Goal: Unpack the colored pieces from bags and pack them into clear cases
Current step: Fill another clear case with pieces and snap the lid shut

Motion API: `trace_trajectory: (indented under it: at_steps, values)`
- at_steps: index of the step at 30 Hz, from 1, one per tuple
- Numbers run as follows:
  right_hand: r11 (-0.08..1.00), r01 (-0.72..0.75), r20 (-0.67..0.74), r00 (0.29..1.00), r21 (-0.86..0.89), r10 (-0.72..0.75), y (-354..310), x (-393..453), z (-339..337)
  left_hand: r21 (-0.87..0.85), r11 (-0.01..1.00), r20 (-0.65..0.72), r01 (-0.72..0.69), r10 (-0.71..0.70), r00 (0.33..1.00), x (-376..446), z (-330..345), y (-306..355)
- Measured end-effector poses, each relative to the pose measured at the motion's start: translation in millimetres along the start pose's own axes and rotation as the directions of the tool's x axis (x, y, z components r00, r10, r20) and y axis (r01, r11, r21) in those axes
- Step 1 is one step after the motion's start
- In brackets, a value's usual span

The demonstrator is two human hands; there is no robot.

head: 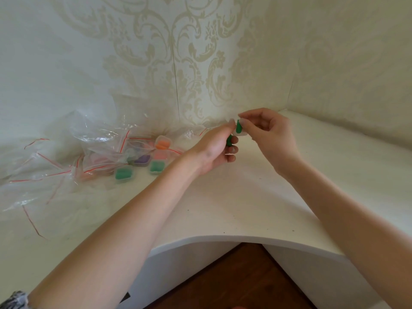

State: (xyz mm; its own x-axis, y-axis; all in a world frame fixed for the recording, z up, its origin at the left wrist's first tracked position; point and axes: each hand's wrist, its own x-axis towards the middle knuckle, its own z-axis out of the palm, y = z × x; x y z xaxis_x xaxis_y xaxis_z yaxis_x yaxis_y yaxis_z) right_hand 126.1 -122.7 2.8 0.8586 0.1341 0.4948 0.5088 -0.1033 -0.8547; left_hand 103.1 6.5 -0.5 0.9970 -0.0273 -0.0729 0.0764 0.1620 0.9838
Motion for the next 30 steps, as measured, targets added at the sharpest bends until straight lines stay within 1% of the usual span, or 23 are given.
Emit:
trace_trajectory:
  at_steps: [2, 5, 7, 9, 13, 15, 18, 20, 22, 23, 25, 27, 28, 30]
  values:
    - [1.0, 0.012, -0.001, 1.0, -0.016, -0.012, 1, 0, 0, 0.01, 1.0, 0.014, -0.013, 0.012, 1.0, 0, -1, 0]
    - [0.983, 0.083, 0.01, 0.997, -0.161, -0.082, 4, -1, 2, 0.022, 1.0, 0.032, -0.007, 0.006, 0.999, -1, -1, 0]
    - [0.968, 0.102, -0.008, 0.994, -0.231, -0.107, 6, 1, 2, -0.007, 1.0, 0.05, 0.007, -0.007, 0.999, -2, 0, 0]
    - [0.96, 0.105, -0.014, 0.994, -0.258, -0.113, 7, 2, 1, -0.043, 0.999, 0.067, 0.014, -0.011, 0.998, -2, 0, 0]
    - [0.96, 0.115, 0.046, 0.993, -0.254, -0.107, 6, 0, 3, -0.089, 0.996, 0.09, 0.009, -0.001, 0.996, -2, 0, 2]
    - [0.978, 0.091, 0.049, 0.995, -0.186, -0.083, 3, -1, 5, -0.117, 0.993, 0.084, 0.0, 0.01, 0.996, -1, -1, 3]
    - [0.999, 0.025, -0.021, 0.999, -0.023, -0.026, 1, 1, 3, -0.246, 0.969, 0.051, 0.028, -0.016, 0.999, 2, -5, 5]
    - [0.999, 0.036, -0.075, 0.996, -0.037, -0.039, 2, 2, 2, -0.367, 0.929, 0.029, 0.046, -0.038, 0.999, 3, -9, 8]
    - [0.991, 0.091, -0.072, 0.993, -0.103, -0.098, 3, 0, 3, -0.472, 0.88, 0.031, 0.061, -0.053, 0.998, 4, -11, 10]
    - [0.976, 0.143, -0.04, 0.988, -0.167, -0.151, 4, -2, 4, -0.511, 0.857, 0.038, 0.071, -0.06, 0.997, 4, -12, 11]
    - [0.923, 0.258, 0.068, 0.966, -0.284, -0.249, 8, -6, 7, -0.562, 0.821, 0.071, 0.1, -0.073, 0.995, 3, -13, 10]
    - [0.868, 0.343, 0.147, 0.939, -0.358, -0.311, 12, -7, 9, -0.612, 0.78, 0.116, 0.13, -0.074, 0.99, 3, -14, 10]
    - [0.84, 0.375, 0.165, 0.927, -0.392, -0.337, 15, -6, 9, -0.625, 0.769, 0.126, 0.133, -0.069, 0.99, 2, -13, 10]
    - [0.791, 0.41, 0.185, 0.912, -0.455, -0.366, 19, -3, 8, -0.606, 0.786, 0.116, 0.121, -0.063, 0.991, 4, -13, 10]
